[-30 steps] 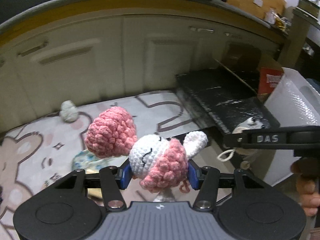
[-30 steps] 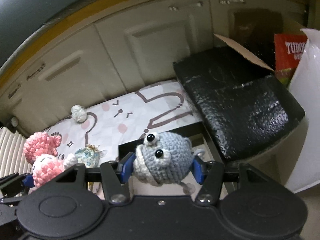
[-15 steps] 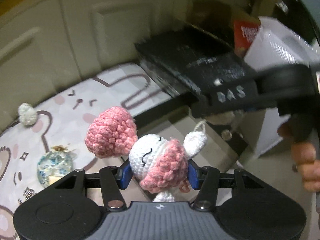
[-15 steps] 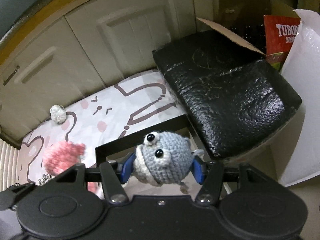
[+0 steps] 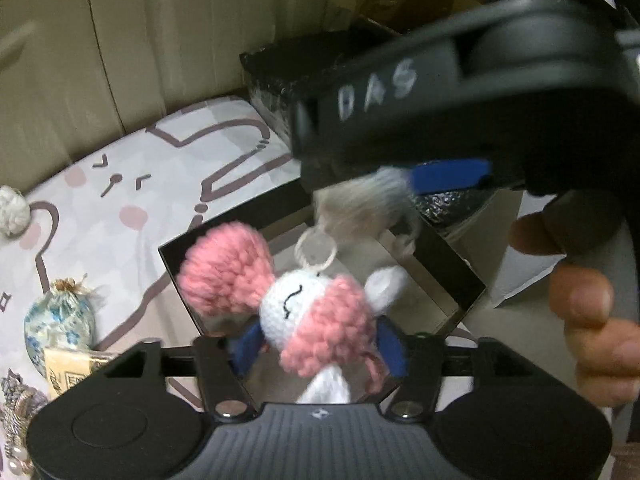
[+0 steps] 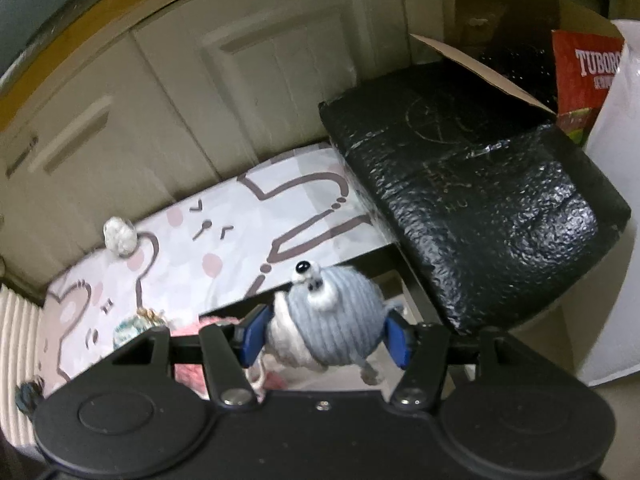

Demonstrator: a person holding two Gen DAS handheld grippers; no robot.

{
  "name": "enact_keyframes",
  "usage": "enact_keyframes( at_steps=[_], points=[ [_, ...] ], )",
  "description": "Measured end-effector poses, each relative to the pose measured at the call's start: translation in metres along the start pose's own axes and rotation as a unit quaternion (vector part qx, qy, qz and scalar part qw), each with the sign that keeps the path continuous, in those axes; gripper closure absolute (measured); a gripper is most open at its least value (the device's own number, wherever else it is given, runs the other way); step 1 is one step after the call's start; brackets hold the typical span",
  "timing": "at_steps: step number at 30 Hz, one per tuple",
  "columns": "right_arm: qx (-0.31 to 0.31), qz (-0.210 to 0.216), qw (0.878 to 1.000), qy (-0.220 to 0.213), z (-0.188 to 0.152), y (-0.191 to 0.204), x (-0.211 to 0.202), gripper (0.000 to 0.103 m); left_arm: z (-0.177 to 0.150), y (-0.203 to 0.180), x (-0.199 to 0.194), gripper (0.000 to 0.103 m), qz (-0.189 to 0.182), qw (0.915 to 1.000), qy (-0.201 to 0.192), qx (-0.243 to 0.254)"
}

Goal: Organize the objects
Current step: 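Open left tool over black box while right tool releases grey toy inside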

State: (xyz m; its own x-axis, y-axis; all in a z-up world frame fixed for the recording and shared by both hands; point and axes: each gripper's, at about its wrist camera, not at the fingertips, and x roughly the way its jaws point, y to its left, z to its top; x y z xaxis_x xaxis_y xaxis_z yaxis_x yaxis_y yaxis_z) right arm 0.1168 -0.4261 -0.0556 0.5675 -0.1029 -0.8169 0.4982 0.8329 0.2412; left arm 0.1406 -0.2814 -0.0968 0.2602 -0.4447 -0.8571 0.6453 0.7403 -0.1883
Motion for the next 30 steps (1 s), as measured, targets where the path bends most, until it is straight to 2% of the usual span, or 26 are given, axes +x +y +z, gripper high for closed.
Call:
enact_keyframes(
  at_steps=[1,23,30],
  points=[
    [0.007,0.001,1.0,0.0,0.001,-0.001,0.0,0.029,0.0,-0.001,0.0,0.034,0.004,1.0,-0.001,0.002],
    [0.008,-0.011,1.0,0.018,-0.005,-0.012,-0.01,0.029,-0.002,0.003,-0.014,0.032,0.004,0.9997,-0.006,-0.024],
    [-0.001,-0.009,1.0,0.01,-0.007,-0.012,-0.021,0.029,-0.004,0.005,-0.026,0.017,0.016,0.9992,-0.016,-0.032]
  ],
)
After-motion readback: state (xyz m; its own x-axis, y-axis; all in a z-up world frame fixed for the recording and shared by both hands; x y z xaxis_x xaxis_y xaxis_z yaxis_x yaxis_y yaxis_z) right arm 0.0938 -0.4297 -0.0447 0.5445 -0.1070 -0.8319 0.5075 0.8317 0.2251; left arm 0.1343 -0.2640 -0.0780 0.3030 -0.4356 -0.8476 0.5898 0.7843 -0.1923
